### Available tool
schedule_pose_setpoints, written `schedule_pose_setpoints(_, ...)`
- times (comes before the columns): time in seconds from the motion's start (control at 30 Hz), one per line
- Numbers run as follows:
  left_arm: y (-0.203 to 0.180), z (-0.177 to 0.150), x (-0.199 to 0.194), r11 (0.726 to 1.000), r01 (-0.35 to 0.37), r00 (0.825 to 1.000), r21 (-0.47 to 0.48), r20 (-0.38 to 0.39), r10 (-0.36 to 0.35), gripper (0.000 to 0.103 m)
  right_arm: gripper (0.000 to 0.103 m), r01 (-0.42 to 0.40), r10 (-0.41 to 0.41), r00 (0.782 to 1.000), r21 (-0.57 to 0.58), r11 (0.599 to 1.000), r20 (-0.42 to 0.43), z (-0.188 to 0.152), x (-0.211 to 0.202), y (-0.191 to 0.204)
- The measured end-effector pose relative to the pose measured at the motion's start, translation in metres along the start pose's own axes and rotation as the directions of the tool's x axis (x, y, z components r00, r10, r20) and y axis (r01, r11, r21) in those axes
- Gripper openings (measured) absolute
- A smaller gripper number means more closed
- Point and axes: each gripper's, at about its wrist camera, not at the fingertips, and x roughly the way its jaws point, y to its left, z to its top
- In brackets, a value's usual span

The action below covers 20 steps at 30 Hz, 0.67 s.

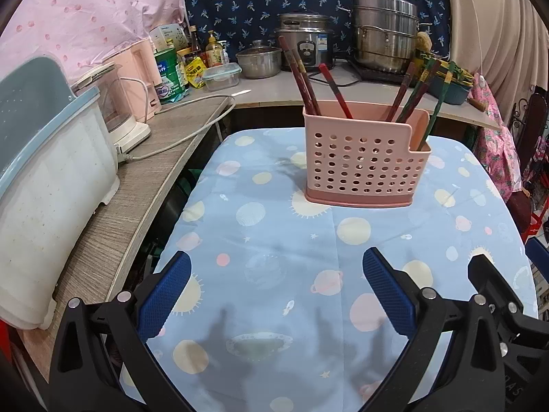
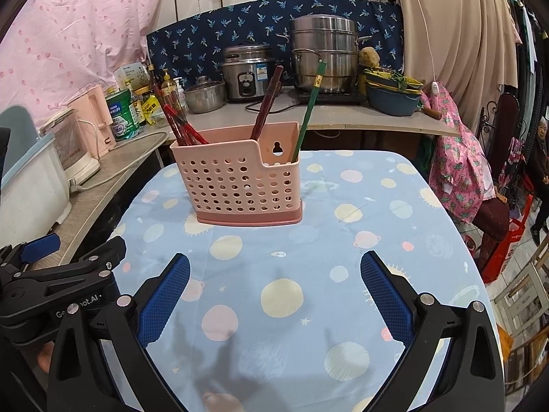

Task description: Organize utensils

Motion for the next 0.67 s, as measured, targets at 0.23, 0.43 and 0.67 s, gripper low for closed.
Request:
schedule_pose_setpoints(0.23,0.001,0.000,0.006,1.000,0.014,1.000,-0.006,-0.017,-0.014,0.096,0.096,0.002,-0.002,1.000,0.001,1.000,-0.003,-0.002,0.002,0.002)
schedule_pose_setpoints(0.43,0.001,0.001,0.007,1.000,0.022,1.000,-0.007,-0.015,-0.022,0.096,0.096,0.003,-0.003,1.000,0.001,1.000,-0.002,-0.002,0.002,0.003)
schedule_pose_setpoints(0.67,0.001,0.003,0.011,0.999,0.033,0.999,-0.015,-0.011,-0.034,0.096,0.096,0.002,-0.002,1.000,0.005,1.000,-0.012,-0.002,0.006,0.003)
